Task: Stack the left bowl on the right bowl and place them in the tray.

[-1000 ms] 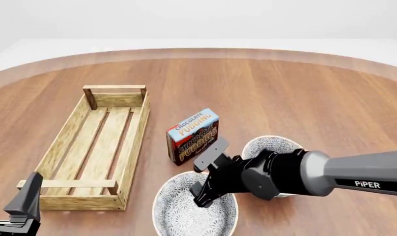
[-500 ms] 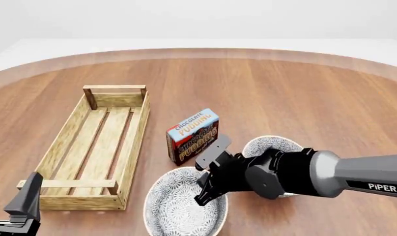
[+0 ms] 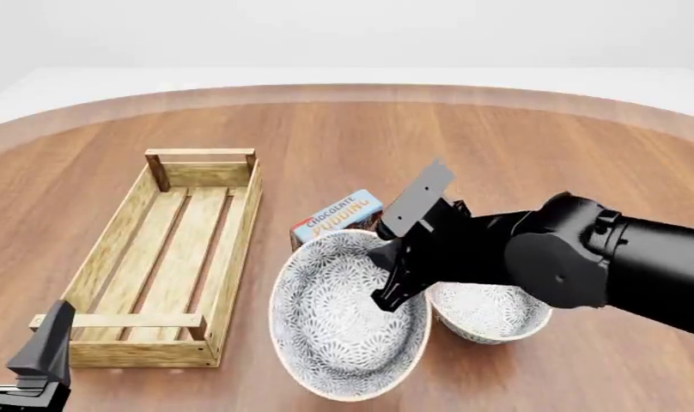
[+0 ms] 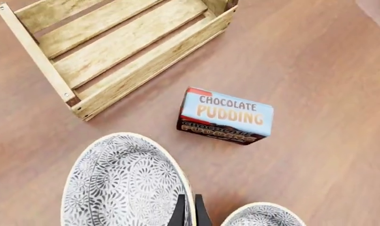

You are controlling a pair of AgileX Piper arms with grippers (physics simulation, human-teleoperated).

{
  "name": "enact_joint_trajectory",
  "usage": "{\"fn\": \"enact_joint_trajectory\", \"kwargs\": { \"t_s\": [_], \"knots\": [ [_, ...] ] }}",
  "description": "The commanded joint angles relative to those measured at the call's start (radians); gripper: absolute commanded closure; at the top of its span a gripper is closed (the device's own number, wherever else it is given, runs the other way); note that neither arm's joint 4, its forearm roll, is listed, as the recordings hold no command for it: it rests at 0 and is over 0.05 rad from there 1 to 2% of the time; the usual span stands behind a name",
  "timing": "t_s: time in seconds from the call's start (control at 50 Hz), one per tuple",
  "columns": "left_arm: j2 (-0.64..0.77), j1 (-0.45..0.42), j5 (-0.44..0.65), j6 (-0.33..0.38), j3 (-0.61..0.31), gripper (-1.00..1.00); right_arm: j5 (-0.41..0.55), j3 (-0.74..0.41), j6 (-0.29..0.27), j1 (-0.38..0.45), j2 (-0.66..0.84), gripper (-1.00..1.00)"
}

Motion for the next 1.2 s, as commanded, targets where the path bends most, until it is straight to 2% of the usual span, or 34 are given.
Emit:
{"fn": "enact_joint_trajectory", "kwargs": {
  "t_s": [0.02, 0.36, 0.46, 0.54, 0.62, 0.74, 0.78, 0.92, 1.14, 1.2],
  "knots": [
    [0.0, 0.0, 0.0, 0.0, 0.0, -1.0, 0.089, -0.054, -0.011, -0.054, -0.131, 1.0],
    [0.0, 0.0, 0.0, 0.0, 0.0, -1.0, 0.165, -0.102, 0.066, -0.208, -0.287, 1.0],
    [0.0, 0.0, 0.0, 0.0, 0.0, -1.0, 0.177, -0.108, 0.119, -0.256, -0.322, 1.0],
    [0.0, 0.0, 0.0, 0.0, 0.0, -1.0, 0.178, -0.109, 0.141, -0.292, -0.338, 1.0],
    [0.0, 0.0, 0.0, 0.0, 0.0, -1.0, 0.166, -0.097, 0.157, -0.325, -0.346, 1.0],
    [0.0, 0.0, 0.0, 0.0, 0.0, -1.0, 0.139, -0.07, 0.234, -0.378, -0.368, 1.0],
    [0.0, 0.0, 0.0, 0.0, 0.0, -1.0, 0.133, -0.065, 0.236, -0.388, -0.371, 1.0],
    [0.0, 0.0, 0.0, 0.0, 0.0, -1.0, 0.086, -0.02, 0.33, -0.436, -0.397, 1.0],
    [0.0, 0.0, 0.0, 0.0, 0.0, -1.0, 0.048, 0.041, 0.394, -0.529, -0.42, 1.0],
    [0.0, 0.0, 0.0, 0.0, 0.0, -1.0, 0.035, 0.064, 0.427, -0.551, -0.436, 1.0]
  ]
}}
